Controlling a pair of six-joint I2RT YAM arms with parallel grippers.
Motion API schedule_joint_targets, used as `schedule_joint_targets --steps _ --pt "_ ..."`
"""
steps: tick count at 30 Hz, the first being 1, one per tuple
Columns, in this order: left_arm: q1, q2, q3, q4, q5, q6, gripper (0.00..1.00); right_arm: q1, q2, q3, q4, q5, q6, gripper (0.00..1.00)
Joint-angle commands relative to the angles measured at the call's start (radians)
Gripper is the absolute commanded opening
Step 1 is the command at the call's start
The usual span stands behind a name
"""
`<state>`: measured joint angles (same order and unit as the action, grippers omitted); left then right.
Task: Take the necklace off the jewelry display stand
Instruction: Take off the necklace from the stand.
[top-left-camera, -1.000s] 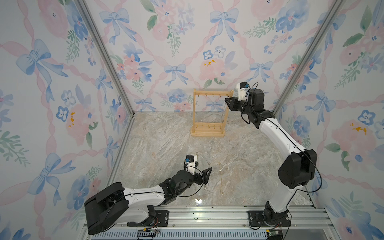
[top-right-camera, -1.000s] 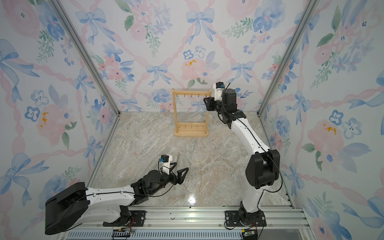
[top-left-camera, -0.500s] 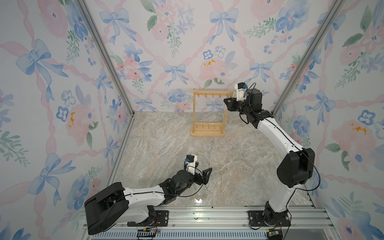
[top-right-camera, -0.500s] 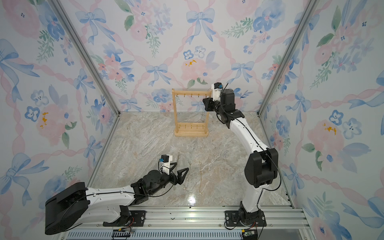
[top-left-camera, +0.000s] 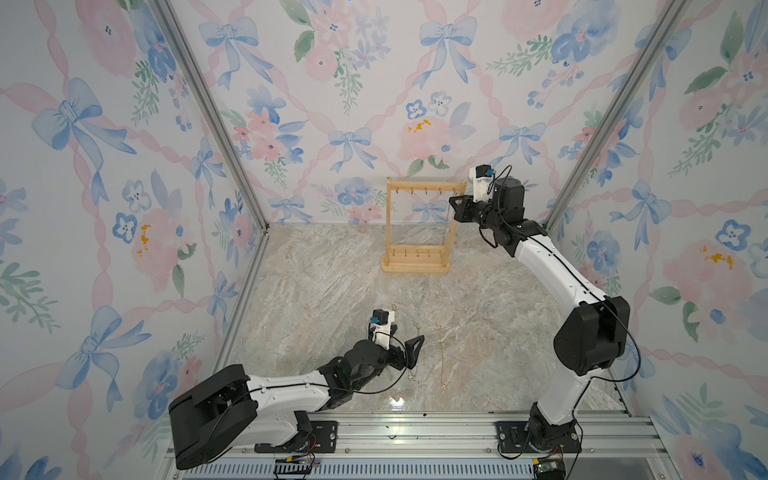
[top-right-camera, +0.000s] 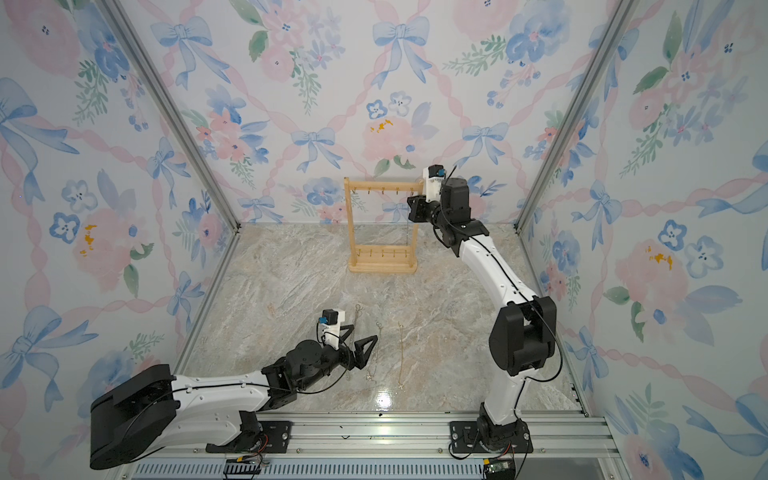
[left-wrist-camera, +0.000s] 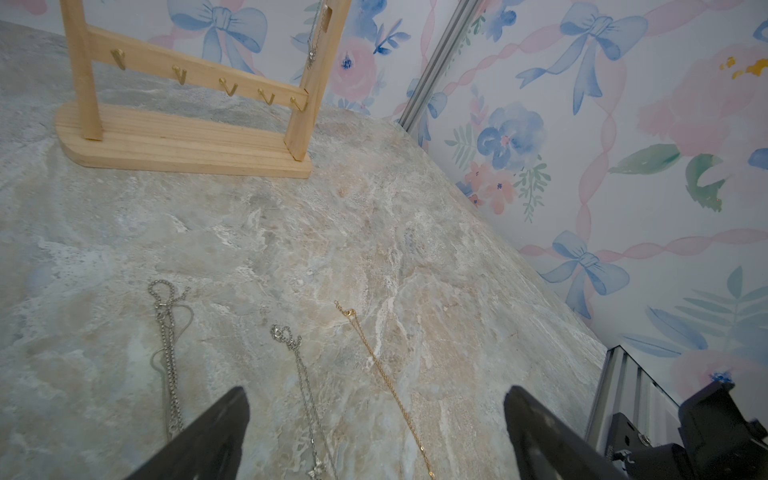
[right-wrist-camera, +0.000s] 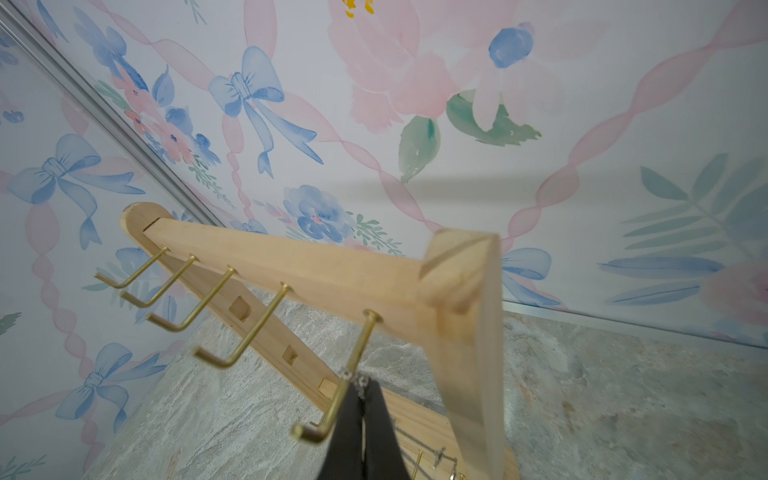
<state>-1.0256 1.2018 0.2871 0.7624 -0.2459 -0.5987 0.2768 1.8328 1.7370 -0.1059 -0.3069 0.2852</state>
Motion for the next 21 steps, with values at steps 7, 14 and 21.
schedule_joint_targets --steps 7,14,21 --pt "0.011 0.013 0.021 0.014 0.013 0.007 0.98 0.007 -0.064 -0.015 -0.029 -0.009 0.001 0.0" --pt "0.013 0.015 0.023 0.014 0.016 0.004 0.98 0.007 -0.092 -0.027 -0.049 -0.014 -0.002 0.0" --pt "0.012 0.018 0.023 0.014 0.017 0.003 0.98 0.007 -0.114 -0.031 -0.08 -0.017 -0.006 0.0"
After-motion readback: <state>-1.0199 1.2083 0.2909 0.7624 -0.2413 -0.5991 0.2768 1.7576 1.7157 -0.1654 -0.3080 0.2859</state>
